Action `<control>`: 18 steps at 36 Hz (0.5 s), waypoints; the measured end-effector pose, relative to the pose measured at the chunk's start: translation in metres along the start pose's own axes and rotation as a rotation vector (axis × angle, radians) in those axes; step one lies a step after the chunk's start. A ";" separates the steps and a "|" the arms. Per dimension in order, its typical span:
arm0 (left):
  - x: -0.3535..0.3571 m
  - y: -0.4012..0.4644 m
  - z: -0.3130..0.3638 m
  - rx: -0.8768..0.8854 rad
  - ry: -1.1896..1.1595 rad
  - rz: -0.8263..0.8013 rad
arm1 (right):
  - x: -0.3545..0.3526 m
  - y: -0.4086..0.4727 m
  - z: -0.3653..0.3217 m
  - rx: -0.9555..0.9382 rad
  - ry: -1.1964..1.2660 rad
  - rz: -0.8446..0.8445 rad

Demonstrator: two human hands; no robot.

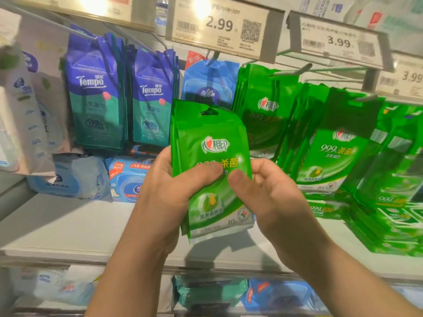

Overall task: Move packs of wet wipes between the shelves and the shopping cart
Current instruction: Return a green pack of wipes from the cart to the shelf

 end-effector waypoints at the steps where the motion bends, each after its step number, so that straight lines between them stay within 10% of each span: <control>1: 0.001 0.000 0.000 0.001 -0.001 -0.007 | 0.002 0.000 -0.001 0.002 0.006 -0.018; 18: 0.002 0.003 0.003 0.011 0.019 0.013 | -0.004 0.000 -0.014 -0.094 0.120 0.050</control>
Point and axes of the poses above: each hand's wrist, its own y-axis towards the middle knuckle, its own x-axis out of the palm, z = x × y, the point moved 7 cm from there along y, towards the middle knuckle, and after that the axes turned 6 degrees about x, right-handed, at the moved point
